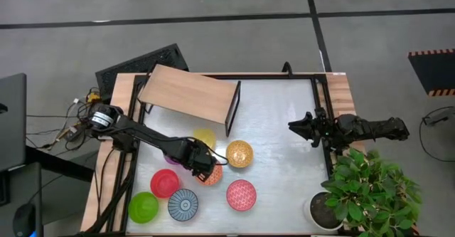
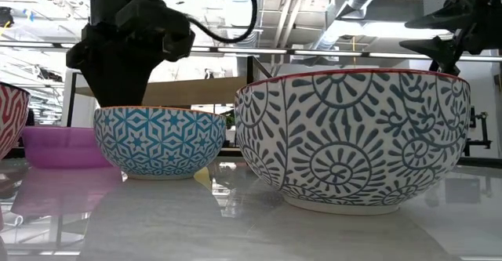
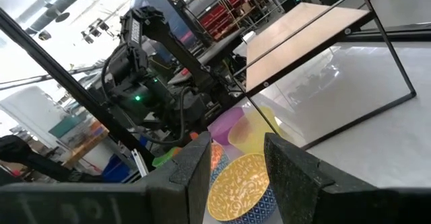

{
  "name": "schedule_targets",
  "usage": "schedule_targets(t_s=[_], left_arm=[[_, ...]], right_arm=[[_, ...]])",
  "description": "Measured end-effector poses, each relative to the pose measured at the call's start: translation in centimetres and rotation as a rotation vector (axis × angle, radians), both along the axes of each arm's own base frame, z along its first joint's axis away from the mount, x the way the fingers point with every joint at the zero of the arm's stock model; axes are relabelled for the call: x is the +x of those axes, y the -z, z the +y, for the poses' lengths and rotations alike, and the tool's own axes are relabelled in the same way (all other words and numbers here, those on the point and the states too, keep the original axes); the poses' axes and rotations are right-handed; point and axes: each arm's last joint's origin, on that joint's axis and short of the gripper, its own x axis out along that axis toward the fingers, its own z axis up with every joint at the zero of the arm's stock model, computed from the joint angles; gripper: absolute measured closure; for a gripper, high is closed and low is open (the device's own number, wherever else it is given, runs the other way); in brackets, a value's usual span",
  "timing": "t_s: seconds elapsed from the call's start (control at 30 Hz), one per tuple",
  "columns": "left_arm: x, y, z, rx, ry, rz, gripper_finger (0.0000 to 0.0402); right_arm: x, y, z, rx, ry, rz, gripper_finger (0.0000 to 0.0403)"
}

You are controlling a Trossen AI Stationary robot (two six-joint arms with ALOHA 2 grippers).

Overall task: Place and stack bowls onto a shelf
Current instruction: Put the orange patterned bowl on the shelf

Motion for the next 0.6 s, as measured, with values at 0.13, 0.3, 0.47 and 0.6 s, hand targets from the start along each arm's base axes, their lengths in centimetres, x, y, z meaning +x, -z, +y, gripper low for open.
schedule_targets(t_s=[0.13, 0.3, 0.47, 0.6], left_arm=[[0.24, 0.43, 0.02, 0.002, 0.013, 0.006, 0.0253], [0.42, 0.78, 0.16, -0.001, 0.014, 0.017, 0.0291], [0.52, 0.92, 0.15, -0.006, 0.017, 0.017, 0.0358], [0.55, 0.91, 0.15, -0.013, 0.027, 0.016, 0.0394]], right_arm=[[0.0, 0.01, 0.0, -0.002, 0.0, 0.002, 0.0239], [0.0, 0.09, 0.0, -0.003, 0.0, 0.01, 0.0239], [0.0, 0.21, 0.0, -0.004, 0.0, 0.022, 0.0239], [0.0, 0.24, 0.0, -0.005, 0.0, 0.025, 0.0239]])
